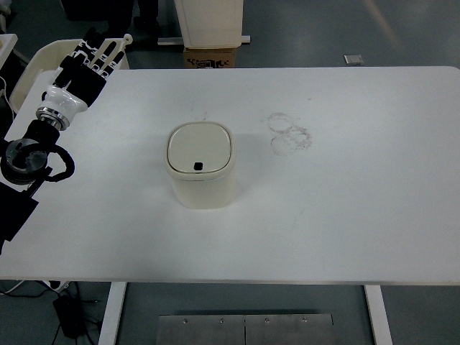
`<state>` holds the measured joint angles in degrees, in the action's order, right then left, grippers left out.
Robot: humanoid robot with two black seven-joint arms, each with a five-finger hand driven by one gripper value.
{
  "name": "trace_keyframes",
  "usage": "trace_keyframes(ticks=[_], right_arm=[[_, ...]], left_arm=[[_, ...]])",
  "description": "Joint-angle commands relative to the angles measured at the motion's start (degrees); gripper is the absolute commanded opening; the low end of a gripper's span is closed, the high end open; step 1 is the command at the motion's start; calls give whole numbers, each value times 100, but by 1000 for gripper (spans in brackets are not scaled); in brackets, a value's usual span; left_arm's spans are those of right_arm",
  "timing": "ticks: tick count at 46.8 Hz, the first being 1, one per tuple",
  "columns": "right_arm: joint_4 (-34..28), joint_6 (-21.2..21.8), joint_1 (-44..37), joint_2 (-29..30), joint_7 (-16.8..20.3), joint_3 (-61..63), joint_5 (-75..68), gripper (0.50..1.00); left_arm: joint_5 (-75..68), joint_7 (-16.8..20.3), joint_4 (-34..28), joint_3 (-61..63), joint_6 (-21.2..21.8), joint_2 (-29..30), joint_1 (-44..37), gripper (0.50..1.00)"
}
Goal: Open trash can
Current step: 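Raise the left hand and swing it up away from the table edge, then reach the left hand forward over the cream trash can lid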
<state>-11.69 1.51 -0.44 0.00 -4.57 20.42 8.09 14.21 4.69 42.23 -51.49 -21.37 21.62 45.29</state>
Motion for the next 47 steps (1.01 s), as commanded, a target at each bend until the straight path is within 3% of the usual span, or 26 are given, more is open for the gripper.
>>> trace_keyframes(ticks=[1, 11, 33, 47], right_arm=[[0, -2, 0, 0, 0, -3, 0, 993], [0, -2, 0, 0, -8, -3, 0, 993], [0, -2, 0, 0, 0, -3, 0, 993], [0, -2, 0, 0, -8, -3, 0, 993]], left_arm=[[-15, -4, 303, 191, -7, 272, -2, 1000], [-24, -12, 936, 701, 28, 861, 138, 1000], [-103, -74, 2123, 2652, 54, 2074, 1588, 1000], [-1622, -74, 2448, 3128, -218, 2259, 2124, 1000]])
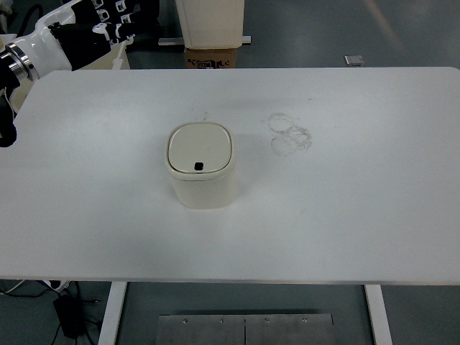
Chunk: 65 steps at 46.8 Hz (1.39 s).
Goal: Open trash can
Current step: 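Reach the left hand forward over the cream trash can lid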
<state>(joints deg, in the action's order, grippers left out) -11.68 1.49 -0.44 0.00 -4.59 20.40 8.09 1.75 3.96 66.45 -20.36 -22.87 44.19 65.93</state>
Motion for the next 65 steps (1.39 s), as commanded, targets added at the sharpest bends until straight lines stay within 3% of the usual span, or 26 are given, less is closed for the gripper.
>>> trace_keyframes(ticks=[1, 10, 17, 30, 40, 47, 53, 65], right_arm=[[-1, 1, 0, 0, 2, -1, 0, 993], [-1, 1, 0, 0, 2, -1, 0, 993], [-1, 1, 0, 0, 2, -1, 0, 993], [-1, 1, 0, 0, 2, -1, 0, 993], [-1, 1, 0, 0, 2, -1, 0, 993], [-1, 1, 0, 0, 2, -1, 0, 993], [-1, 1, 0, 0, 2, -1, 0, 993], [-1, 1, 0, 0, 2, 8, 0, 993]], left_arm=[[-482, 0, 61, 15, -86, 2, 86, 1000], [-1098, -26, 631, 277, -376, 327, 516, 1000], [-1353, -360, 1063, 1095, -402, 538, 1184, 1000], [-1581, -422, 1748, 2580, -420, 556, 2414, 1000], [-1722, -422, 2144, 3450, -666, 530, 3171, 1000], [-2100, -457, 2294, 3864, -648, 416, 3391, 1000], [-2249, -791, 2276, 3987, -604, 231, 3435, 1000], [-2364, -844, 2259, 4022, -525, -7, 3514, 1000]])
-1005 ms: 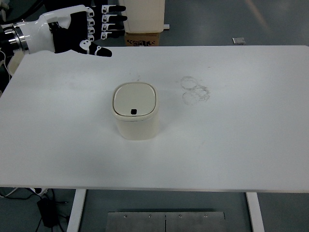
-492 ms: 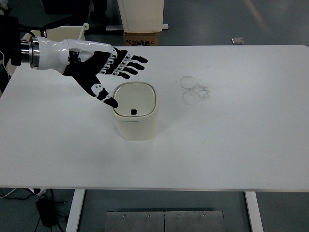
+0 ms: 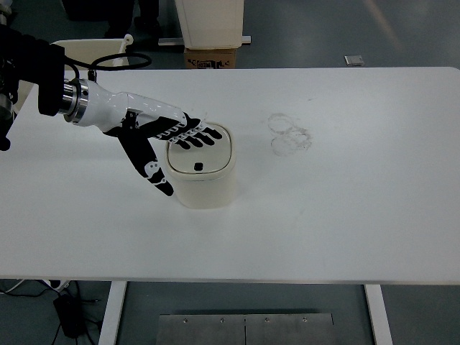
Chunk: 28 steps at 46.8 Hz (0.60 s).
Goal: Open trash can
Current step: 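Reach the left hand forward over the cream trash can lid, then press the dark button on the lid with the left hand fingers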
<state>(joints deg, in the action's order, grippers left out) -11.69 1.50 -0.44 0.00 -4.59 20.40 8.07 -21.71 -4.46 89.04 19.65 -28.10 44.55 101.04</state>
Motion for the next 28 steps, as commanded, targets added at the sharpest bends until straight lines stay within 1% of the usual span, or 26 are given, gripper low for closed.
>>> trace_keyframes(ticks=[1, 12, 28], right_arm=[[0, 0, 0, 0, 2, 8, 2, 993], [0, 0, 0, 0, -7, -1, 2, 993], [0, 0, 0, 0, 2, -1, 2, 993]], left_arm=[[-26, -3, -1, 39, -3, -51, -6, 1000], [-148, -3, -44, 320, 32, -166, 3, 1000], [-228, -3, -255, 320, 103, -350, -50, 1000]])
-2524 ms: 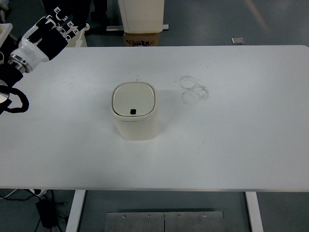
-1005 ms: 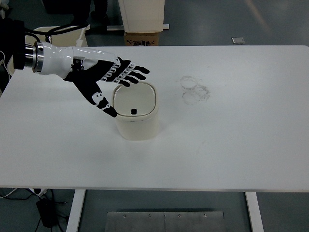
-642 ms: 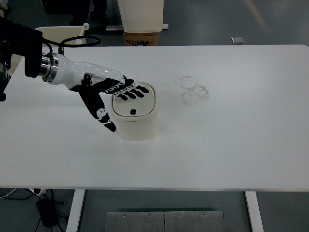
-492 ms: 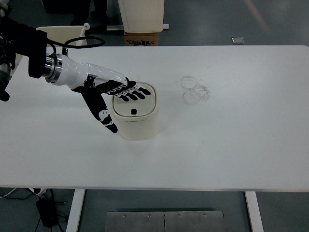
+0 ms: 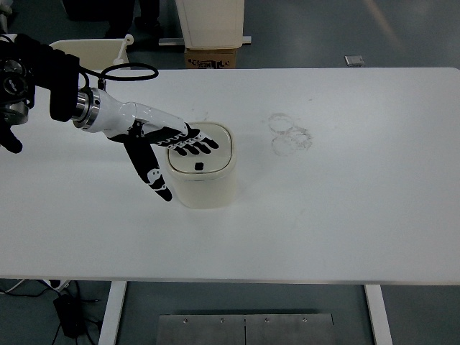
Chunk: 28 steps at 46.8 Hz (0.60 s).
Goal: Open trash can
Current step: 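Press the dark button on the lid with the left hand fingers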
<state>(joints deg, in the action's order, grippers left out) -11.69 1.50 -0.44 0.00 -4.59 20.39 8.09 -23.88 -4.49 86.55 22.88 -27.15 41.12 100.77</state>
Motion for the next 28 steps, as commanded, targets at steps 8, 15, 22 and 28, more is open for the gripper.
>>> trace_keyframes(ticks=[8, 15, 22, 28], right_arm=[[0, 0, 0, 0, 2, 0, 0, 993], [0, 0, 0, 0, -7, 0, 0, 993], [0, 0, 0, 0, -7, 0, 0, 993], [0, 0, 0, 0, 2, 0, 0, 993]], left_arm=[[-11, 1, -24, -3, 8, -8, -31, 1000], [-11, 10, -24, 6, 16, -8, -57, 1000], [-2, 10, -6, -3, 25, -8, -145, 1000], [-2, 10, -6, -3, 69, -16, -224, 1000]])
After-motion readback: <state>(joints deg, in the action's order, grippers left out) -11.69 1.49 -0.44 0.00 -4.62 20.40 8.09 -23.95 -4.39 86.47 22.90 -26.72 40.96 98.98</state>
